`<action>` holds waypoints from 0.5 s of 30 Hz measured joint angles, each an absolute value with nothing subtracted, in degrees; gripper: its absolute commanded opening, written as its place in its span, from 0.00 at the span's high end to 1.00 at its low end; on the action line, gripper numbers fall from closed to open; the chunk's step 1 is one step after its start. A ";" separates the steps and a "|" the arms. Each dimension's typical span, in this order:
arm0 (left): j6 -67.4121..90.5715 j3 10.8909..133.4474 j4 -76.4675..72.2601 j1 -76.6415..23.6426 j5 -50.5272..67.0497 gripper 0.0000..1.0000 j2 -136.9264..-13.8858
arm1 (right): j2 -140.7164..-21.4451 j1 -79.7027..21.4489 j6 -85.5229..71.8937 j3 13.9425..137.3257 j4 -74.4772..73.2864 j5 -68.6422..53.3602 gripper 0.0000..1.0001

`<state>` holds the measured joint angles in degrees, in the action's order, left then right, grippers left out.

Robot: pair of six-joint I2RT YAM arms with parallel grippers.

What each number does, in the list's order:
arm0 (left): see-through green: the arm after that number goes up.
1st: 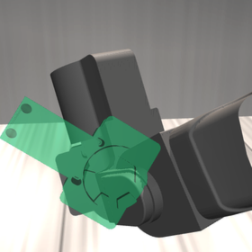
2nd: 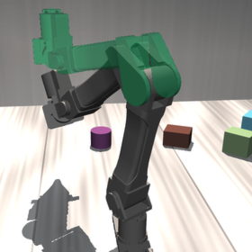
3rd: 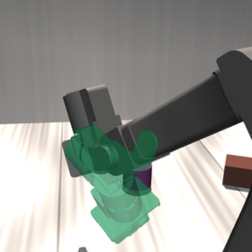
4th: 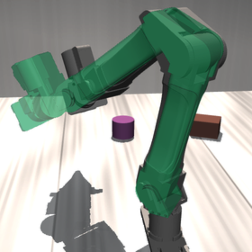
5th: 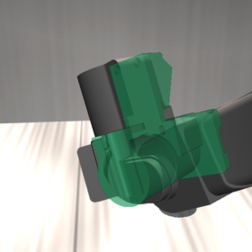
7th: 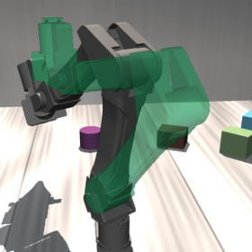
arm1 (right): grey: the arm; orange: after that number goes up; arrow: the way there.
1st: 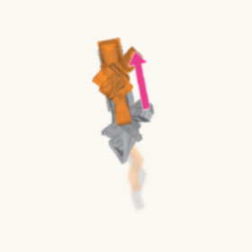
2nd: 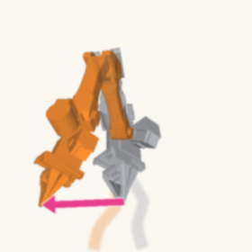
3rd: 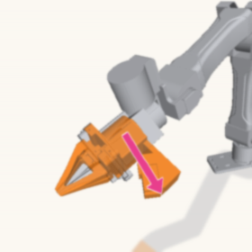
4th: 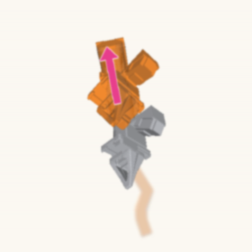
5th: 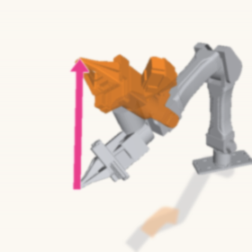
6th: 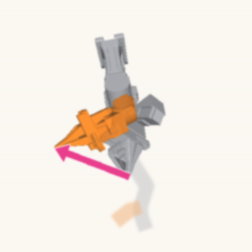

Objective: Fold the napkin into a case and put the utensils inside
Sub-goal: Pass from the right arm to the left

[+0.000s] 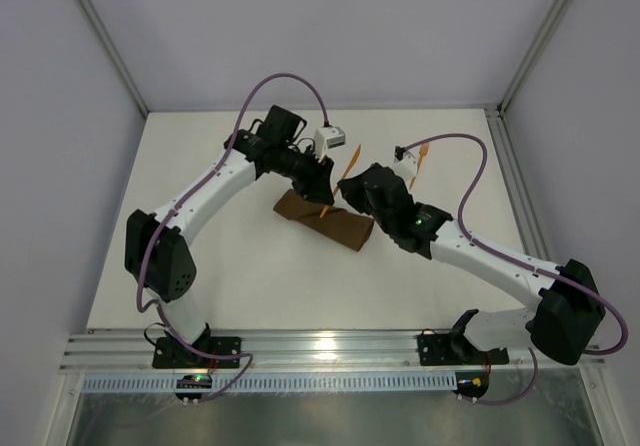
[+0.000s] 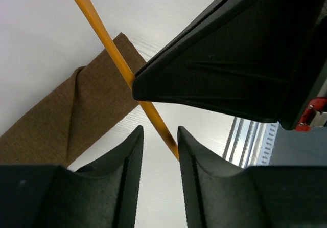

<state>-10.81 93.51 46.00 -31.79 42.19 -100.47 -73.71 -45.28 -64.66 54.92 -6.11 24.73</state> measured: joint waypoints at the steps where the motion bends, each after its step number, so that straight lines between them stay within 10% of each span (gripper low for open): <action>1: -10.72 93.51 46.00 -31.79 42.24 0.72 -100.57 | -73.71 -45.34 -64.66 54.87 -5.54 24.71 0.97; 7: -10.50 93.51 46.04 -31.79 42.61 0.66 -101.54 | -73.19 -45.56 -65.34 52.69 -0.99 24.27 0.97; 11: -10.20 93.49 46.11 -31.79 42.50 0.98 -101.75 | -72.86 -45.60 -66.13 51.51 -0.64 24.25 0.97; 15: -10.66 93.47 45.91 -31.22 40.58 1.00 -101.69 | -72.18 -45.65 -64.69 51.44 -0.43 23.44 0.93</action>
<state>-10.66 93.47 45.91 -31.22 40.58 -101.69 -72.18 -45.65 -64.69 51.44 -0.43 23.44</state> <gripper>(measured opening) 0.034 0.057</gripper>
